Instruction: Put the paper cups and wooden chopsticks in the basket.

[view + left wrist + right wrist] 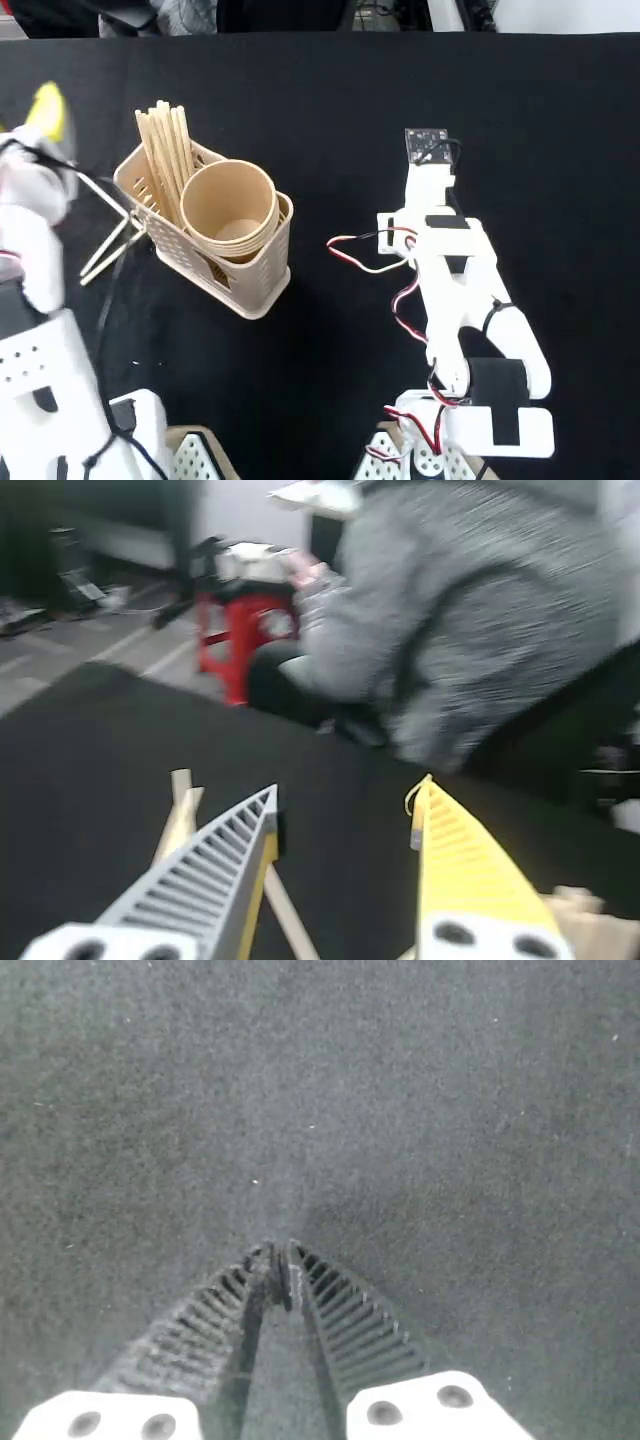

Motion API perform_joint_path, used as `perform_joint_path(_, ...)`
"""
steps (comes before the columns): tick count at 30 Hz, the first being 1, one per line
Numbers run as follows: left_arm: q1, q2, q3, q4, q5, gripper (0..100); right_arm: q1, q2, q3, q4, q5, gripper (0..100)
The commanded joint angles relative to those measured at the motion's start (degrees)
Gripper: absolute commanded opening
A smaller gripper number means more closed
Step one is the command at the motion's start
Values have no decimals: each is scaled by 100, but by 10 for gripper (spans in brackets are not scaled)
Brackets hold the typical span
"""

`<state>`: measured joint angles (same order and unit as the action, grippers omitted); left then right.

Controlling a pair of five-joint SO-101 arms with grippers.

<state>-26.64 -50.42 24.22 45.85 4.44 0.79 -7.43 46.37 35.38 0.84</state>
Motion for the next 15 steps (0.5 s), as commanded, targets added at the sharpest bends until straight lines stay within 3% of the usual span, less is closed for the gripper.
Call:
perform_joint_path(1,-1015,519,180,-44,-695,220,-97,-127,-22,-70,-9,15)
perform_joint_path(8,-1481,2840,40,-730,-1389,219,-97,-127,-22,-79,-9,15)
perform_joint_path(15,-1578,5899,-2141,-290,-1477,216,-97,-127,-22,-79,-9,15)
